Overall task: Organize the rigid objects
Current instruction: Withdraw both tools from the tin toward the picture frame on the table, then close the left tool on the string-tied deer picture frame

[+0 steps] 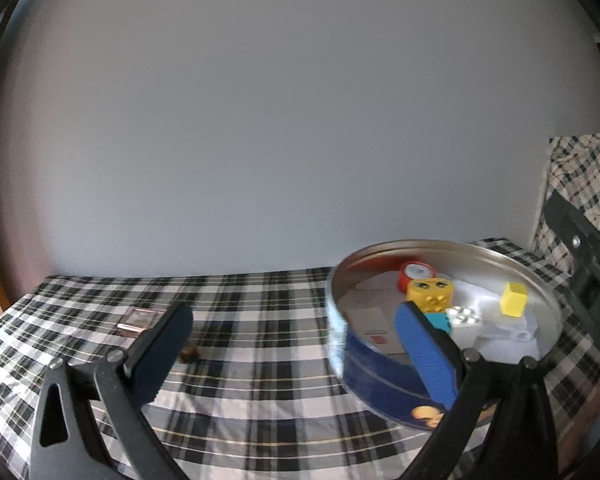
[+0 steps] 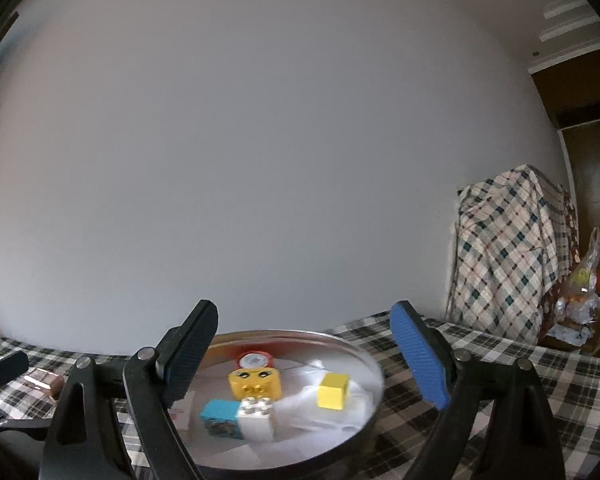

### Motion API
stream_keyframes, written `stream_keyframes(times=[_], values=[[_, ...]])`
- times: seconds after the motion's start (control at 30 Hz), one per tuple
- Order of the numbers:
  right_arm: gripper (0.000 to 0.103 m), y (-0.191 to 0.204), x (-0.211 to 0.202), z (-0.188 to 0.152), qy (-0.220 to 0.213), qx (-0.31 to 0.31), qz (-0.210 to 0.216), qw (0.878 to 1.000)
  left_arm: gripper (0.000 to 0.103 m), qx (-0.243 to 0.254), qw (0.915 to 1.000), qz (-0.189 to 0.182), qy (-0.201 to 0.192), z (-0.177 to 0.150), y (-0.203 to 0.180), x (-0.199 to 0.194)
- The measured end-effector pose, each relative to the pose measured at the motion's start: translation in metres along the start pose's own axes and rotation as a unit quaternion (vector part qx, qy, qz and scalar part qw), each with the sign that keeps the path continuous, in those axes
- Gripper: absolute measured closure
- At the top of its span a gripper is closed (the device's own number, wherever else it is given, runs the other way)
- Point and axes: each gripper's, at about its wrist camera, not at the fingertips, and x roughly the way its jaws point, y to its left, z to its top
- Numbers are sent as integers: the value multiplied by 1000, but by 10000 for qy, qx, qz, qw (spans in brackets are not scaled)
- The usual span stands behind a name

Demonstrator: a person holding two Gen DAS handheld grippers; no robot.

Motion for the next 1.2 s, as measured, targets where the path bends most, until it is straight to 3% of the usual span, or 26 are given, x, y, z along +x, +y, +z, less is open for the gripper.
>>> stream_keyframes(times=[0.47, 0.8, 1.2], values=[[13, 59, 4, -9, 298, -19, 515, 9982, 1, -98, 9994, 318, 78, -1, 57, 14], [13, 102, 11, -15, 445, -31, 904, 9949, 1, -355, 9970, 603, 317, -4, 119, 28], [13, 140, 32, -26, 920, -55, 1216, 9883, 1, -899, 9857, 811, 1171, -9, 181, 72]])
